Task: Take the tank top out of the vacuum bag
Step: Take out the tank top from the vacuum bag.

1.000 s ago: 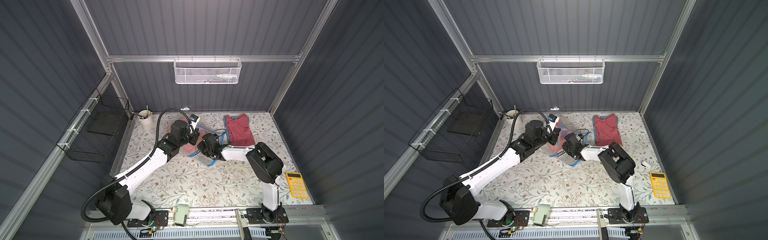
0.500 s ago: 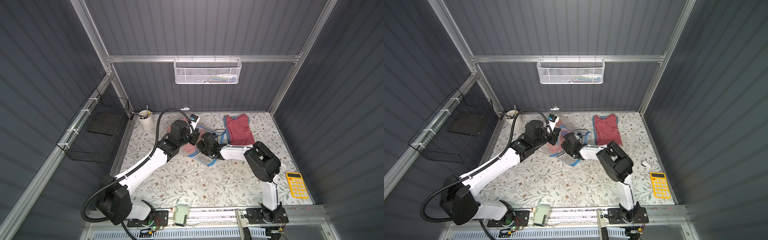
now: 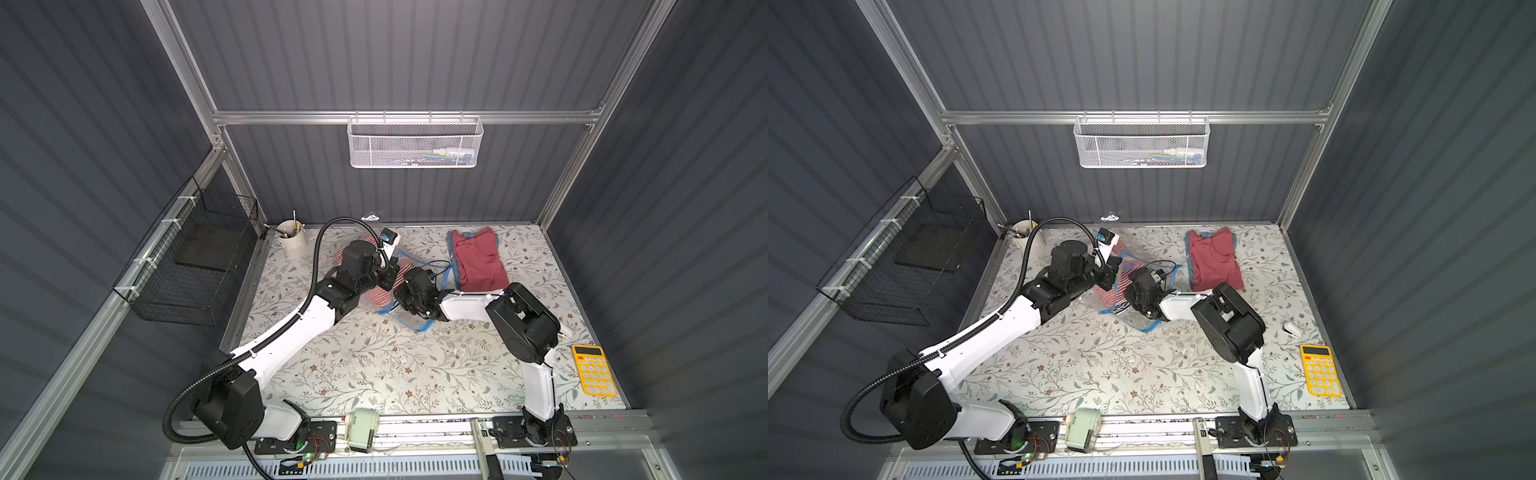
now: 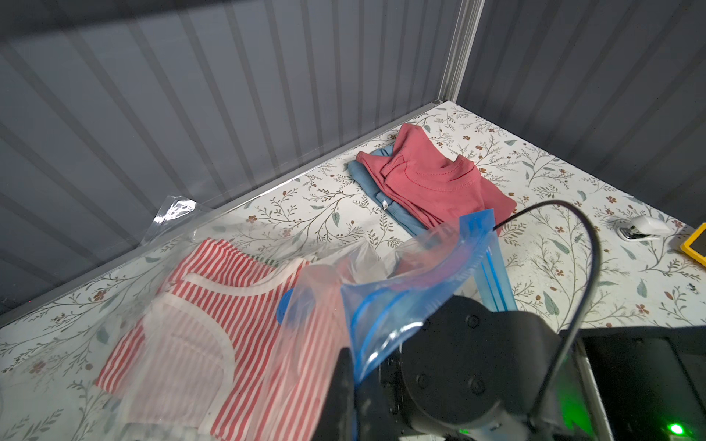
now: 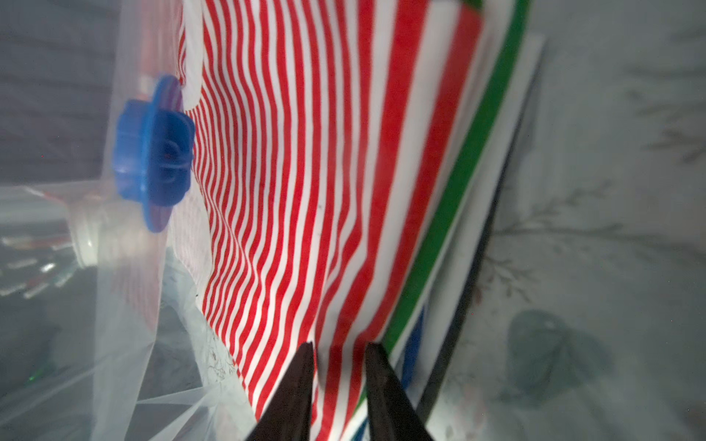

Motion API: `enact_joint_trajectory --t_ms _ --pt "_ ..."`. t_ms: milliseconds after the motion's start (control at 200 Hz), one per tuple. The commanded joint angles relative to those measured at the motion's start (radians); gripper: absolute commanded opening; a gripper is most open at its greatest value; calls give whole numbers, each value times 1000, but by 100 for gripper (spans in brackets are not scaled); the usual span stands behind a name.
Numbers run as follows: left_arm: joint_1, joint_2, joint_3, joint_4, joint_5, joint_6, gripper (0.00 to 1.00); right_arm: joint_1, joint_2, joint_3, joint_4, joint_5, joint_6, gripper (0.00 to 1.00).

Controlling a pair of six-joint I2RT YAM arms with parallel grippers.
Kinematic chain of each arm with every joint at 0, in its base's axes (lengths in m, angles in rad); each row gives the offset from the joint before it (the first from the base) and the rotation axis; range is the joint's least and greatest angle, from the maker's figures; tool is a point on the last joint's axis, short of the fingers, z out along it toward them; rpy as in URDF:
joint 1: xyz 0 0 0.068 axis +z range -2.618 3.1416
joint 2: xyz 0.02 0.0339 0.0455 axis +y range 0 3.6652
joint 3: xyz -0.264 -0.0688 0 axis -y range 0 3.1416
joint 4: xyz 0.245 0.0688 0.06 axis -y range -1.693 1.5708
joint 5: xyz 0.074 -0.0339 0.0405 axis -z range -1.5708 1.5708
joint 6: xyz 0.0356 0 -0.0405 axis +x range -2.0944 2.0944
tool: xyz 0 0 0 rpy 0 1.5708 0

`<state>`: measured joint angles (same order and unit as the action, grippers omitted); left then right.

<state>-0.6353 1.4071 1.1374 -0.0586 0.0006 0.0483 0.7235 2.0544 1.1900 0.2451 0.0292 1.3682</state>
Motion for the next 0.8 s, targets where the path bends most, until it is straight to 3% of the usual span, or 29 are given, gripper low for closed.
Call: enact_joint_trajectory --t_ms 0,230,795 --pt "-4 5 16 16 8 -2 0 -4 10 -7 -24 -11 -4 17" --pt "-4 3 16 16 10 -4 0 -2 -20 1 -43 7 -32 0" --pt "-4 -2 15 17 13 -6 0 9 -130 -17 -34 77 -113 0"
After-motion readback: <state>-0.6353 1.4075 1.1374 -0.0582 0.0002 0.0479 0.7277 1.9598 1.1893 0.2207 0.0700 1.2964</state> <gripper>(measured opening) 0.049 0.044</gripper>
